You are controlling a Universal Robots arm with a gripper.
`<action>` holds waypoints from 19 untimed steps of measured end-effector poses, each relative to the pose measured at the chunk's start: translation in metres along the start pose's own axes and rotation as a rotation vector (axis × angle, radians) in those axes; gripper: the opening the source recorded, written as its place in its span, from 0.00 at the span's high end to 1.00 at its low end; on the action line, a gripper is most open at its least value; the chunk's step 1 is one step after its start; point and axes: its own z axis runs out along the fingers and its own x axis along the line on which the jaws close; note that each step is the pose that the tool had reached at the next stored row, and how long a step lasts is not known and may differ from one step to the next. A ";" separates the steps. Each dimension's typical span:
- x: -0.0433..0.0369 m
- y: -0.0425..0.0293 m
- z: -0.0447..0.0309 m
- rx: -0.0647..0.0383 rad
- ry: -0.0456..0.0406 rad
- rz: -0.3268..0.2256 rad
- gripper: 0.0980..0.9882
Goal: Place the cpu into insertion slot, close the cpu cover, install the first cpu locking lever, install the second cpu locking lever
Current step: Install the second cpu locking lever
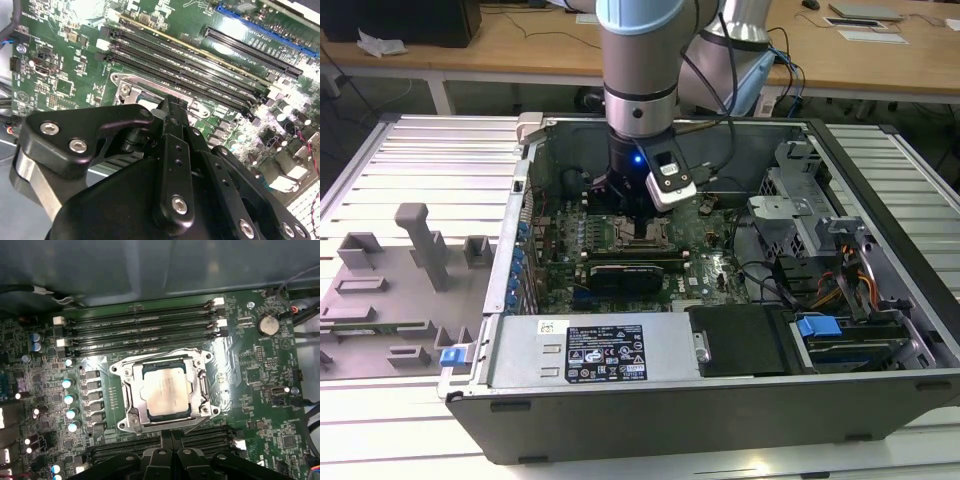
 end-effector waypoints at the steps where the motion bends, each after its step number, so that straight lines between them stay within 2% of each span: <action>1: 0.0005 -0.0010 0.0006 -0.004 0.0006 -0.003 0.99; 7: 0.0039 -0.0086 0.0053 -0.048 0.0065 -0.016 0.99; 9: 0.0044 -0.0158 0.0068 -0.077 0.0102 -0.016 0.99; 11: 0.0044 -0.0209 0.0075 -0.097 0.0124 -0.015 0.99; 13: 0.0058 -0.0266 0.0088 -0.125 0.0160 -0.016 0.99; 14: 0.0063 -0.0276 0.0094 -0.132 0.0171 -0.019 0.99; 15: 0.0075 -0.0295 0.0107 -0.143 0.0194 -0.029 0.99; 16: 0.0085 -0.0310 0.0115 -0.149 0.0207 -0.036 0.99; 19: 0.0105 -0.0333 0.0127 -0.158 0.0225 -0.044 0.99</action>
